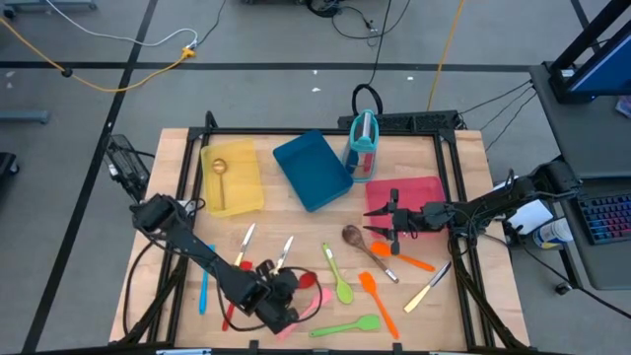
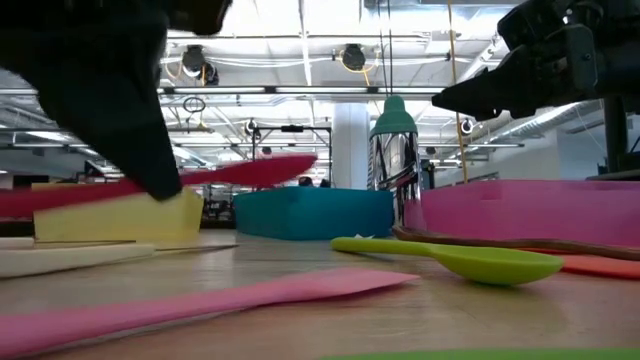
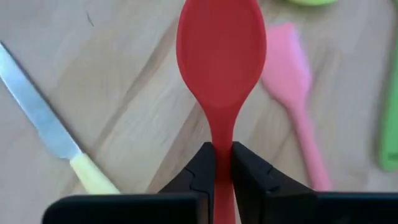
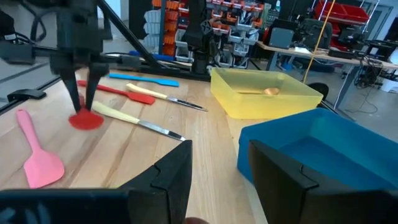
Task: Pick & Place Kitchen Items
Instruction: Put the red serving spoon into the yellow bin
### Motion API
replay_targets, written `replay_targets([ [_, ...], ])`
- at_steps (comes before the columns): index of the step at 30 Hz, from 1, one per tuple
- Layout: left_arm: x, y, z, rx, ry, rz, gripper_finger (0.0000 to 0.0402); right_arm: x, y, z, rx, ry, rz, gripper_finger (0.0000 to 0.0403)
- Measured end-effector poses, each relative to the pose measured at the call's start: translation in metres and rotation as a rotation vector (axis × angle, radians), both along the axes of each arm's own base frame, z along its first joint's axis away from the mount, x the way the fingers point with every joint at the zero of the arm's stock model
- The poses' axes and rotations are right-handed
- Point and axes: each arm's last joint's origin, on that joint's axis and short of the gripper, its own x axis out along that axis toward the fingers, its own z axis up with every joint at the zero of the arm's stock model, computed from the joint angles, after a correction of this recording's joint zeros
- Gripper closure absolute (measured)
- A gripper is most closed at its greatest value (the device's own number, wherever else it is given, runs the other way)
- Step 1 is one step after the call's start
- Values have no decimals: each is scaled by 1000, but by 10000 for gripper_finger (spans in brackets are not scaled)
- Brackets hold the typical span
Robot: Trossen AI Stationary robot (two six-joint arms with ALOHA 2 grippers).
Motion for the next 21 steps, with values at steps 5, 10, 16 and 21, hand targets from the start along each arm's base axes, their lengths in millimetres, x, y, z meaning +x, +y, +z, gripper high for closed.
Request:
replay_targets([
  [5,-5,19,28,45,-34,66,374,0,0,0,6,2,-1,252],
  [10,-17,45,57,120,-49,167,372,0,0,-1,25,8,-3,252],
  [16,-34,88,89,238,-25,312,372,0,0,-1,77,7,-8,252],
  [21,-45,129,104,323,54,438,373,0,0,-1,95,5,-10,252],
])
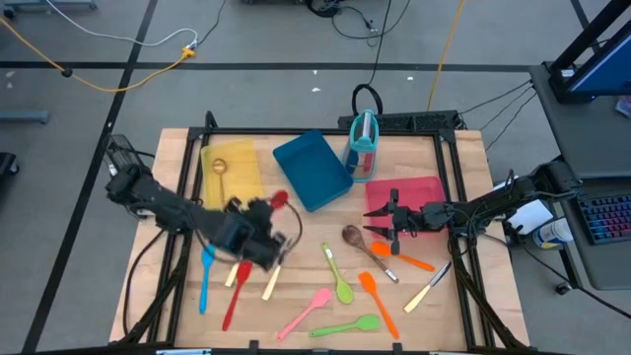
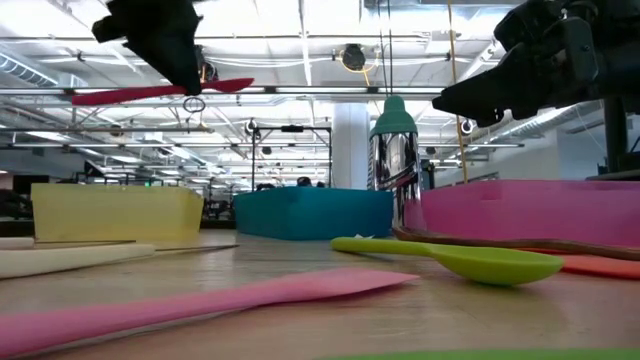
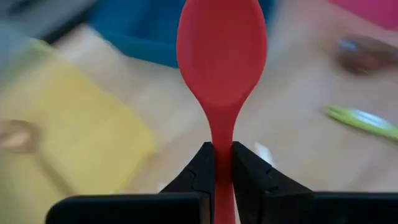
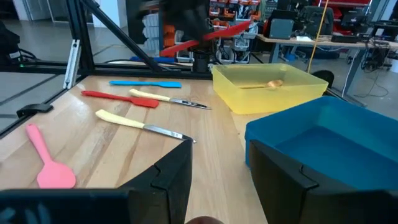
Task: Pick & Place Kitchen Items
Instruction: Put the red serving spoon into the yellow bin
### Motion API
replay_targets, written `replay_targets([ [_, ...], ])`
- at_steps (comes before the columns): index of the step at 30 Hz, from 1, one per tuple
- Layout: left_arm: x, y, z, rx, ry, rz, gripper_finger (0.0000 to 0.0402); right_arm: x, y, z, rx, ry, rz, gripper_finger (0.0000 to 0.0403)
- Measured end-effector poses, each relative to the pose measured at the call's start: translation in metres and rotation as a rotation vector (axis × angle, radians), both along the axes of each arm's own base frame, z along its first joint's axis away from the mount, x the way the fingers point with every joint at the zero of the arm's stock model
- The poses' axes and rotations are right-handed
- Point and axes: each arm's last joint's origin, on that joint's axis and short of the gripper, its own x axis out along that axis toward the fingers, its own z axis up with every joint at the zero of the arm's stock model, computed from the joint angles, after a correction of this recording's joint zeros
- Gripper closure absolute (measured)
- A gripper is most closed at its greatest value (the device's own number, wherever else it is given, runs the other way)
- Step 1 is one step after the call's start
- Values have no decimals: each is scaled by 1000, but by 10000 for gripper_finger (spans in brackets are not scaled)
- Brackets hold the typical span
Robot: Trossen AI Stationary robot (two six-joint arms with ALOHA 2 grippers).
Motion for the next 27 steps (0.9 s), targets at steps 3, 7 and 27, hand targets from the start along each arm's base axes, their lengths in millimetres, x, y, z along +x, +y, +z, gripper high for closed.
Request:
replay_targets([
  [3,-2,25,4,49,57,79,372,0,0,0,1,-2,0,252],
  [7,-5,58,4,79,157,192,372,0,0,0,3,-3,0,252],
  [27,-19,167,-19,40,353,427,371,0,0,-1,43,8,-5,252],
])
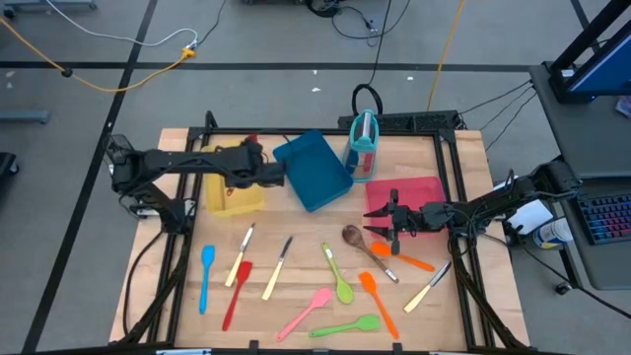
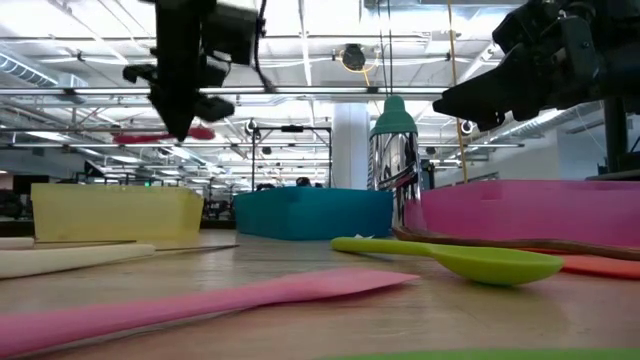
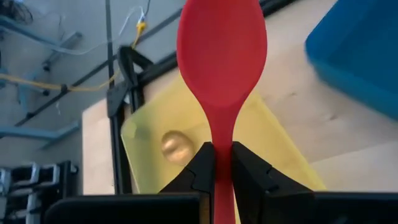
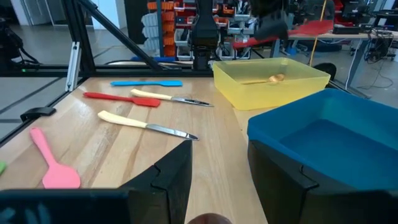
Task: Pick & Place Kitchen Items
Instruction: Put the red serving spoon into the yellow bin
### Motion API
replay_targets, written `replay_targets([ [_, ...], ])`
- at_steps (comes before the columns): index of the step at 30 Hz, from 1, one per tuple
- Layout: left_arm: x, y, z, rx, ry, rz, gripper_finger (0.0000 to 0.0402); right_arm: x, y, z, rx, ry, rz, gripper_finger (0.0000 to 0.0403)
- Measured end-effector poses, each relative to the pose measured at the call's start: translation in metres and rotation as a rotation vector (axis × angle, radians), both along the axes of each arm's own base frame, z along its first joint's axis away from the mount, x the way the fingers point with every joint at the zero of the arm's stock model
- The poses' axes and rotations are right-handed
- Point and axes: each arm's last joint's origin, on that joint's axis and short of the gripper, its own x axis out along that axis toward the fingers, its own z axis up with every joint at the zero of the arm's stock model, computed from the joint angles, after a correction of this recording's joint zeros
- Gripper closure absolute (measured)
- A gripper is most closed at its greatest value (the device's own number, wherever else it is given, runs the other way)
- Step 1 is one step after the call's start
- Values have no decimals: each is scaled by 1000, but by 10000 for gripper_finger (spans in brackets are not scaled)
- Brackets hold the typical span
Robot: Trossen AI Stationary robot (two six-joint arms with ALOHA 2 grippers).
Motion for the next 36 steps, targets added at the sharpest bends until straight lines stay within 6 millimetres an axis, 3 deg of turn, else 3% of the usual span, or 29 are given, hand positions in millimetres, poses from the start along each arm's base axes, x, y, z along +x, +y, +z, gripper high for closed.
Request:
replay_targets([
  [10,-32,28,-70,-88,-129,122,371,0,0,0,22,-1,-3,252],
  [20,-53,45,-113,-144,-266,207,371,0,0,0,22,-1,-3,252],
  [29,-60,46,-123,-165,-289,205,368,0,0,0,22,-1,-3,252],
  [36,-60,46,-123,-165,-286,202,319,0,0,0,22,-1,-3,252],
])
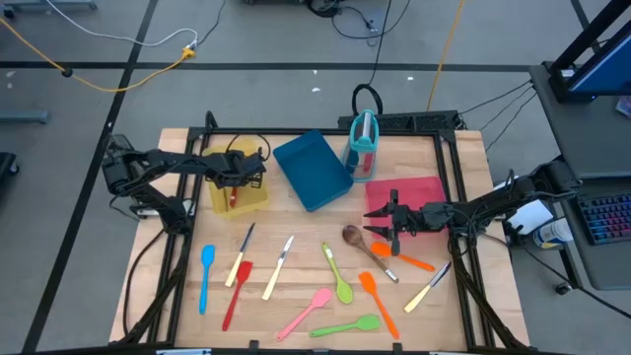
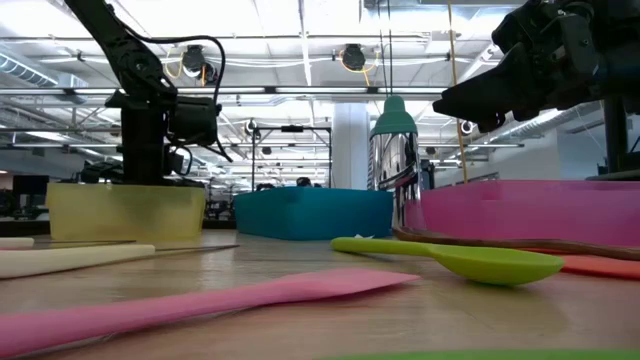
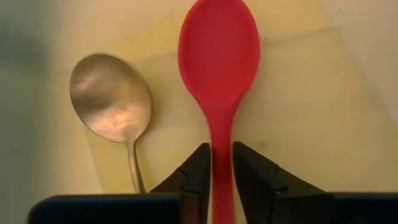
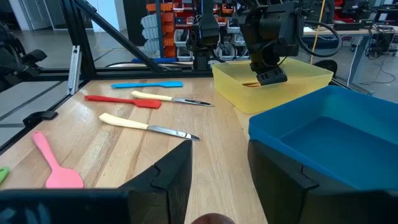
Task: Pick & Place Kitchen Items
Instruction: Put the red serving spoon into the yellow bin, then put the brown serving spoon into the yellow bin
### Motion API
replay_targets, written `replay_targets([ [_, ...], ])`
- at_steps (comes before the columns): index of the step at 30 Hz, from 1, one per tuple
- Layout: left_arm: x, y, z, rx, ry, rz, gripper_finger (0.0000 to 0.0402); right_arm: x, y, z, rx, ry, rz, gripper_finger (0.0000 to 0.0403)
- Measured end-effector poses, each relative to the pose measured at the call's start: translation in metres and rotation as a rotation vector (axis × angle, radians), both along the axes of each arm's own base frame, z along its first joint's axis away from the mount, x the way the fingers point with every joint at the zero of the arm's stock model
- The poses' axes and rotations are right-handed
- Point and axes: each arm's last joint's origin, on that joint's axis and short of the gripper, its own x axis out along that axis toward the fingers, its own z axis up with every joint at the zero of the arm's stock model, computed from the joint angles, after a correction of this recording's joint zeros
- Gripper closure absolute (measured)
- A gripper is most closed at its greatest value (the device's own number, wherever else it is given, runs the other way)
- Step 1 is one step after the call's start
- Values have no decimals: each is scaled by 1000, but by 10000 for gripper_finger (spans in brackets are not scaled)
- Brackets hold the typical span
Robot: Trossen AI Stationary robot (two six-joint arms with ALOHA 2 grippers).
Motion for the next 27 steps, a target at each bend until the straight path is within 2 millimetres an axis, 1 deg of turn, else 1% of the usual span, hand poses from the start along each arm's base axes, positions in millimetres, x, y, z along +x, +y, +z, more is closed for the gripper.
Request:
replay_targets([
  [3,0,0,0,-1,8,-16,307,0,0,0,1,0,0,252],
  [7,0,0,0,-5,25,-49,306,0,0,0,41,-1,-5,252],
  [12,1,0,10,6,11,-81,305,0,1,2,60,-24,-3,252],
  [16,1,-1,27,38,-24,-124,305,0,4,4,55,-39,15,252],
  [20,0,-7,49,90,-82,-175,305,-1,7,4,54,-45,30,252],
  [27,-6,-29,87,205,-249,-295,305,-1,12,6,68,-70,54,252],
])
